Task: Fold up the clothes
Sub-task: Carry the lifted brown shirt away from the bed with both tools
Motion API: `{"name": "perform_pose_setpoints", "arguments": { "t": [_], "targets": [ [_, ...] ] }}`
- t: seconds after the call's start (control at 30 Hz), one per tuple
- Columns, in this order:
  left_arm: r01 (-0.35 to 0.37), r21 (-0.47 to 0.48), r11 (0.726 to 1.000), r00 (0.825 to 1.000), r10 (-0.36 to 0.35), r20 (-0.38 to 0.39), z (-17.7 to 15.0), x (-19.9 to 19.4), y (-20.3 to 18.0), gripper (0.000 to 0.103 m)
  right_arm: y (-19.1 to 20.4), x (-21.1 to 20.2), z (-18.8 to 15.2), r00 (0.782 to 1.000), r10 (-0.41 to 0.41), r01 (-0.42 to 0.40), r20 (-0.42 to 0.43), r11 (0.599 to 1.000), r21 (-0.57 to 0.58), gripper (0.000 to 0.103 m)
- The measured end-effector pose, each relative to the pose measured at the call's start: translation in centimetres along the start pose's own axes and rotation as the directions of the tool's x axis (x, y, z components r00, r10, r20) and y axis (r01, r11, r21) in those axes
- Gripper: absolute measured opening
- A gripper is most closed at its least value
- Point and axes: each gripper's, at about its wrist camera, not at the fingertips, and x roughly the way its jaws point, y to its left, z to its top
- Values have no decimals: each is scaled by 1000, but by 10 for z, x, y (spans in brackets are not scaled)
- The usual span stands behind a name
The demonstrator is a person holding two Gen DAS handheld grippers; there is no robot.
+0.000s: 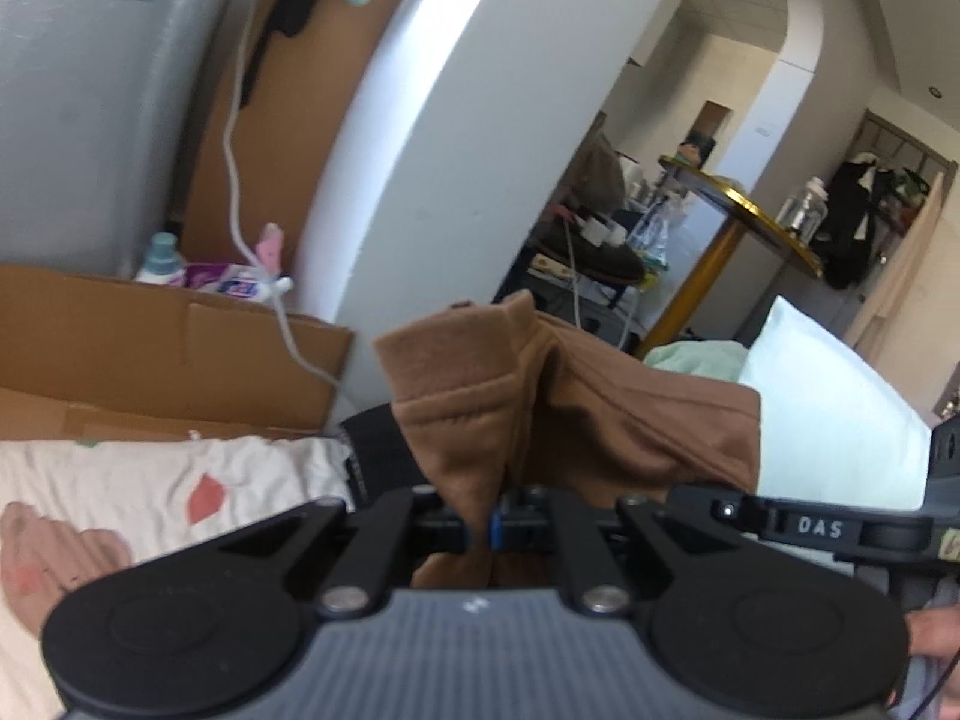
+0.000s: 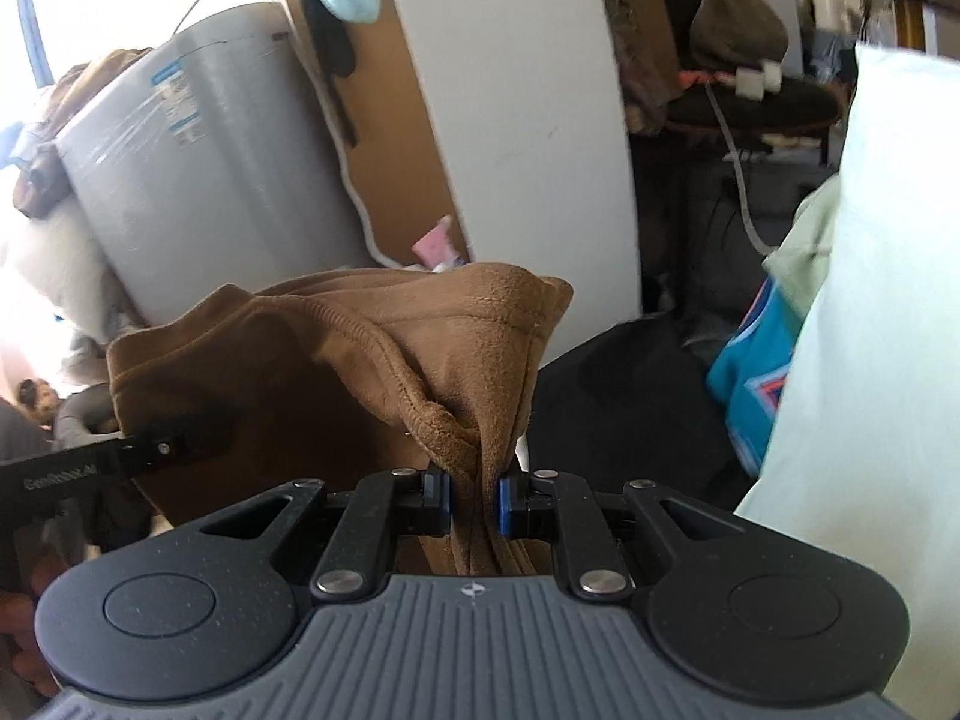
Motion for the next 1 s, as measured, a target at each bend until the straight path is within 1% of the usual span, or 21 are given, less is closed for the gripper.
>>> {"name": "perform_pose_setpoints", "arguments": {
  "t": [0.17,0.33,0.43,0.5,0.6,0.67,0.77,0.87,1.0],
  "targets": [
    [42,9,999,999,-42,-2,9,39,-2,6,-23,17,18,997,-60,60,43,998,-7,13],
    [84,31,996,996,-84,-11,14,74,-5,6,-48,44,31,991,-112,114,68,993,-21,14],
    [109,39,993,994,-109,-5,19,91,-4,6,-63,59,39,990,-103,104,100,995,-5,14],
    [113,49,992,994,-113,-1,22,100,-3,6,-70,71,44,987,-111,113,116,994,-11,14],
    [119,52,992,993,-119,2,27,115,3,6,-82,95,53,988,-94,95,119,995,-7,14],
    [129,48,991,992,-129,4,30,123,7,6,-88,107,58,988,-94,96,121,995,-8,14],
    [147,66,987,989,-149,20,34,136,12,6,-93,122,65,986,-97,100,133,995,-16,14],
    [164,70,984,985,-167,40,34,150,20,6,-100,137,71,982,-111,115,151,993,-17,14],
    [204,49,978,978,-206,44,28,168,32,6,-106,154,73,974,-144,150,175,988,-22,14]
  ]
}}
